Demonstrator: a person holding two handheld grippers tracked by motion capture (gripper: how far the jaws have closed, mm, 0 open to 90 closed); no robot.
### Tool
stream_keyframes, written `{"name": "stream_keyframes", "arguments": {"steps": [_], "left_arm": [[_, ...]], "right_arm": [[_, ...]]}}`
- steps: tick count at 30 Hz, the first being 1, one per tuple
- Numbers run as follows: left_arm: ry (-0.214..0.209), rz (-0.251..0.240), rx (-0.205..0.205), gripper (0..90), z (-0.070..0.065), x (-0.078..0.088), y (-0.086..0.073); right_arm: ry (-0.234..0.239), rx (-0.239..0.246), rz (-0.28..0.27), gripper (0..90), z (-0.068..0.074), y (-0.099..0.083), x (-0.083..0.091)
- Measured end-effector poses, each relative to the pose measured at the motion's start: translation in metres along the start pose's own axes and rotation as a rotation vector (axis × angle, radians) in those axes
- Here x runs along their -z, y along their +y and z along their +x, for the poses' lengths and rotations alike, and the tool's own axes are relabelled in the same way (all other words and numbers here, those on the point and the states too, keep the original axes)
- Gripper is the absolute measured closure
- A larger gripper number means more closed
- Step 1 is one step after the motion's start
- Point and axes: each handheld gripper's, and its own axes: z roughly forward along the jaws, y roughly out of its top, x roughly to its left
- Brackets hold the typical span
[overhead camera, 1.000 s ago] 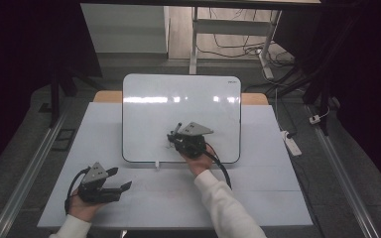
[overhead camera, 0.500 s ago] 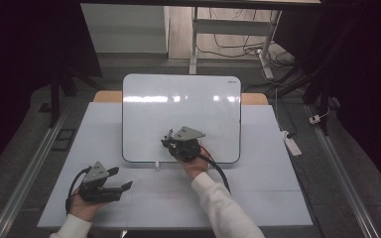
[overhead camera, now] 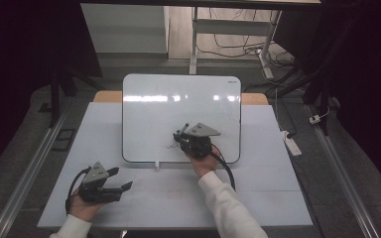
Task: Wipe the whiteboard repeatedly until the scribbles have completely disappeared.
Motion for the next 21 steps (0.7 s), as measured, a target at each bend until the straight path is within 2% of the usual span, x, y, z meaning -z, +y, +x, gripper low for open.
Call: {"name": "stream_keyframes", "arguments": {"steps": [1, 2, 3, 4, 6, 7, 9, 11, 12, 13, 14, 16, 17, 18, 20, 21], "left_arm": [[0.001, 0.002, -0.001, 26.5, 0.0, 0.0, 0.0], [0.001, 0.002, -0.001, 26.5, 0.0, -0.001, 0.0], [0.001, 0.001, -0.001, 26.5, 0.0, 0.0, 0.0], [0.001, 0.0, -0.003, 26.5, 0.0, 0.001, 0.0], [0.001, -0.005, -0.002, 26.5, -0.001, 0.002, 0.0], [0.0, -0.007, -0.001, 26.5, -0.001, 0.002, 0.0], [-0.001, -0.003, 0.001, 26.5, 0.0, 0.001, 0.0], [-0.002, 0.0, 0.002, 26.5, 0.001, 0.0, 0.0], [-0.002, -0.001, 0.002, 26.5, 0.001, 0.0, 0.0], [-0.001, -0.004, 0.001, 26.5, 0.0, 0.001, 0.0], [0.0, -0.007, 0.002, 26.5, 0.0, 0.002, -0.001], [0.0, -0.009, 0.004, 26.6, 0.0, 0.002, -0.001], [-0.001, -0.008, 0.005, 26.6, 0.0, 0.002, -0.001], [-0.002, -0.006, 0.005, 26.6, 0.001, 0.001, 0.0], [-0.002, -0.003, 0.004, 26.6, 0.001, 0.0, 0.0], [-0.002, -0.004, 0.003, 26.6, 0.001, 0.001, 0.0]], "right_arm": [[0.036, 0.048, 0.028, 77.8, 0.011, -0.004, -0.005], [0.052, 0.097, 0.049, 77.8, 0.018, -0.007, -0.008], [0.048, 0.116, 0.051, 77.8, 0.019, -0.007, -0.007], [0.04, 0.08, 0.038, 77.8, 0.012, -0.006, -0.005], [-0.024, -0.016, -0.027, 77.8, -0.008, -0.001, 0.005], [-0.051, -0.036, -0.041, 77.8, -0.012, 0.0, 0.008], [-0.04, -0.023, -0.03, 77.8, -0.006, -0.001, 0.005], [0.028, 0.044, 0.02, 77.8, 0.01, -0.005, -0.004], [0.025, 0.08, 0.034, 77.8, 0.014, -0.006, -0.005], [0.033, 0.072, 0.037, 77.8, 0.01, -0.004, -0.004], [0.02, 0.036, 0.018, 77.8, 0.002, -0.003, 0.0], [-0.041, -0.021, -0.021, 77.8, -0.012, 0.001, 0.008], [-0.04, -0.035, -0.027, 77.8, -0.013, 0.001, 0.009], [-0.032, -0.011, -0.007, 77.8, -0.007, 0.0, 0.008], [0.025, 0.074, 0.053, 77.8, 0.011, -0.006, 0.0], [0.03, 0.108, 0.064, 77.8, 0.016, -0.007, -0.002]]}}
